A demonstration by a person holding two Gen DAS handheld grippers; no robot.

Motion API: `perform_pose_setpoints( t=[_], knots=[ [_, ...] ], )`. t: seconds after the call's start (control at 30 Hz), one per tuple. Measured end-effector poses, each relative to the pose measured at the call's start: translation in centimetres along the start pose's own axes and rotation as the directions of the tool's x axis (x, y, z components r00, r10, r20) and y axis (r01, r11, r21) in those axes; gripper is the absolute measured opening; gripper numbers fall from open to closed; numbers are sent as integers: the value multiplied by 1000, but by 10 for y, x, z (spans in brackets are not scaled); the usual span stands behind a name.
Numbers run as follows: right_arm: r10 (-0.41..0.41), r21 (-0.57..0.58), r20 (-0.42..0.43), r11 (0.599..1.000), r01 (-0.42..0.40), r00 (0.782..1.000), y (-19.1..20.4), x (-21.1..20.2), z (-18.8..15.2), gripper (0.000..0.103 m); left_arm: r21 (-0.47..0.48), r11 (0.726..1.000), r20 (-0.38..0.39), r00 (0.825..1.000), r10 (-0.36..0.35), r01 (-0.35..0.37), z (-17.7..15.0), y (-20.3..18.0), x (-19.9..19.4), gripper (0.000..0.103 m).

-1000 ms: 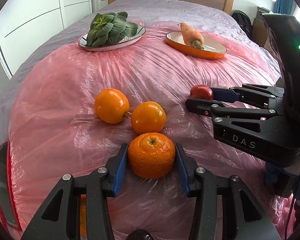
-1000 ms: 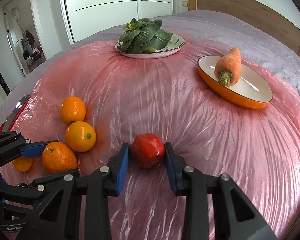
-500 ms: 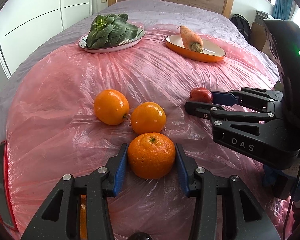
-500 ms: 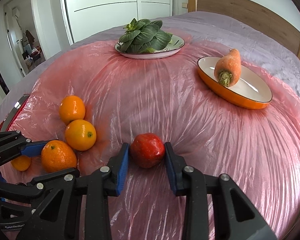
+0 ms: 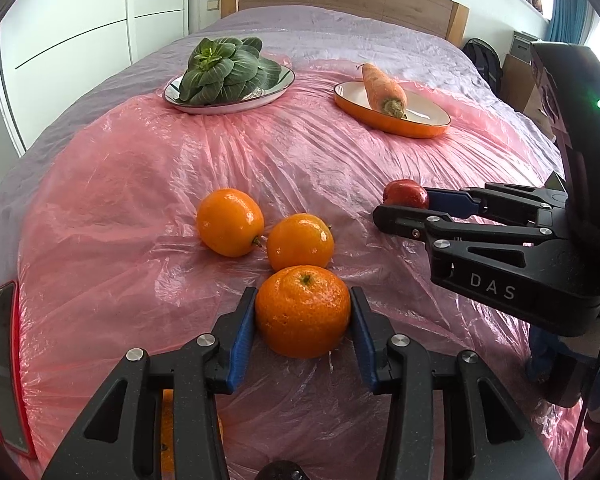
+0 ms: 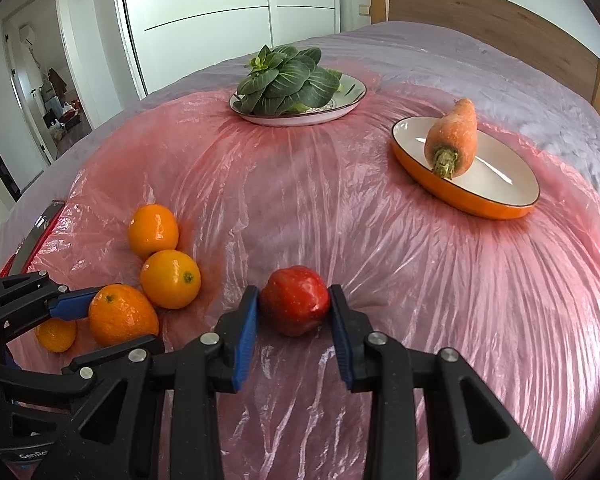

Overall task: Organize fruits
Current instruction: 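Lift and carry the apple in the right tool while the left tool carries the orange to the tray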

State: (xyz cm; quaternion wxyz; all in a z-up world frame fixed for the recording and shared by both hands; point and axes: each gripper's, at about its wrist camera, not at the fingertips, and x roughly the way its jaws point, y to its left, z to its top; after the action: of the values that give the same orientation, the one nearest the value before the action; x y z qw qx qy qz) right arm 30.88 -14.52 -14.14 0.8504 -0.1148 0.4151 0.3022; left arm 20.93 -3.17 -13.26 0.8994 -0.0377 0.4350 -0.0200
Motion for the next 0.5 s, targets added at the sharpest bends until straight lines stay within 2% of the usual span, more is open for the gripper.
perform_pose_setpoints(
  t=[0.5],
  knots=[
    [-13, 39, 28, 999, 12, 1000, -3, -13, 2, 62, 48, 998, 65, 998, 23, -26, 1, -9, -18, 39]
  ],
)
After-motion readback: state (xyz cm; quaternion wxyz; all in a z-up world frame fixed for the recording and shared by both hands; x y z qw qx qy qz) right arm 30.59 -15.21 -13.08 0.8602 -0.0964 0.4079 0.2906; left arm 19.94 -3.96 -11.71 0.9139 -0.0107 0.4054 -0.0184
